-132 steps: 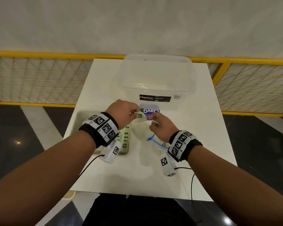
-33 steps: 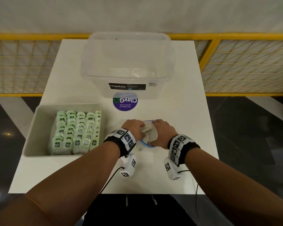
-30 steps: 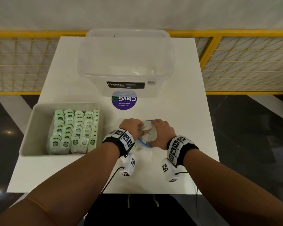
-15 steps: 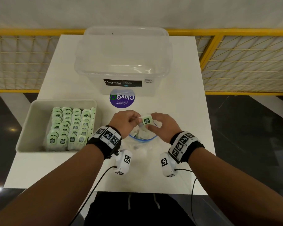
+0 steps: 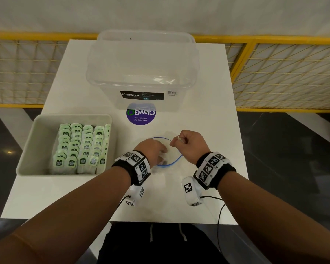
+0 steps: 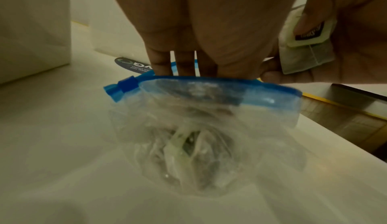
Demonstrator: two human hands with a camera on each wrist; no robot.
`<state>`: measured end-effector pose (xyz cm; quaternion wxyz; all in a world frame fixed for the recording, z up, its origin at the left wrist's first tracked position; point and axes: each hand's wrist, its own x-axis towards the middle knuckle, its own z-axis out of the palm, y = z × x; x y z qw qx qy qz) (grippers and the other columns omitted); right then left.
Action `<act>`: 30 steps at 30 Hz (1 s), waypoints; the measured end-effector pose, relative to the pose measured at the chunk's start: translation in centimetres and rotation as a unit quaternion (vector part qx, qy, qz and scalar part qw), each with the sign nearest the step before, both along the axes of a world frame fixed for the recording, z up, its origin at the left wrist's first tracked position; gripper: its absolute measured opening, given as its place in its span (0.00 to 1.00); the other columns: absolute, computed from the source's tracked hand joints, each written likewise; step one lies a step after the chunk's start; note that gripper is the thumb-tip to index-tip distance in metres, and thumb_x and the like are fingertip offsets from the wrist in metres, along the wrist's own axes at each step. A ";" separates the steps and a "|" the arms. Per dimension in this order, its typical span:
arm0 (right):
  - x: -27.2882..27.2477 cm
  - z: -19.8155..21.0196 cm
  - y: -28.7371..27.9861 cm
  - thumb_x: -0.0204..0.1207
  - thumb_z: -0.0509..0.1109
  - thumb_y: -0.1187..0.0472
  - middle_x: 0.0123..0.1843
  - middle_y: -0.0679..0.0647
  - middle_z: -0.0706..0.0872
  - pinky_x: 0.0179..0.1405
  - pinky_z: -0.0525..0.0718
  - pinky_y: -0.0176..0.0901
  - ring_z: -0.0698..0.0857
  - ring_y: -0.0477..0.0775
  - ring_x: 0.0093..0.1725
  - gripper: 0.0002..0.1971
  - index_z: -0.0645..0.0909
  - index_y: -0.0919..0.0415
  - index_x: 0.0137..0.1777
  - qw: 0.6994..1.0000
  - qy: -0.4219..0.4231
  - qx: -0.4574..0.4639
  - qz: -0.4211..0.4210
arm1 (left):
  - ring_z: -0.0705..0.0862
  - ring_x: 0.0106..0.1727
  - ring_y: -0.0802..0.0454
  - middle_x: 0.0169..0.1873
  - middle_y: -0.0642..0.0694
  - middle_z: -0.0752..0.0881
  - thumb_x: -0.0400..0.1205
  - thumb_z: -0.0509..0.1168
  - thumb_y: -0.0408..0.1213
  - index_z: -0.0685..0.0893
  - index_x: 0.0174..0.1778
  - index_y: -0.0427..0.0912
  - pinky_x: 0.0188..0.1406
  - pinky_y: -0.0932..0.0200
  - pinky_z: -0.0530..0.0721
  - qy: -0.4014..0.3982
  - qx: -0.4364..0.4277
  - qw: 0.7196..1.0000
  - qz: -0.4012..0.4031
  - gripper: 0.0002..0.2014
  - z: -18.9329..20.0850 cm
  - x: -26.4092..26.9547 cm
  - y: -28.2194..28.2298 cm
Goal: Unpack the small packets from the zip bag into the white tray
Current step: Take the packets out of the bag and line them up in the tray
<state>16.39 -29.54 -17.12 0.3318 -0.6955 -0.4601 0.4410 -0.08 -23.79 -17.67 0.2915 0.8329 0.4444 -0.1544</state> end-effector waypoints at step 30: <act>-12.9 5.9 4.2 0.74 0.68 0.62 0.35 0.47 0.77 0.41 0.79 0.46 0.76 0.49 0.35 0.12 0.76 0.53 0.57 0.990 -0.043 0.028 0.130 | 0.84 0.41 0.55 0.38 0.54 0.87 0.78 0.72 0.42 0.88 0.49 0.47 0.48 0.60 0.81 -0.154 0.106 0.978 0.095 0.06 12.4 -15.2 5.4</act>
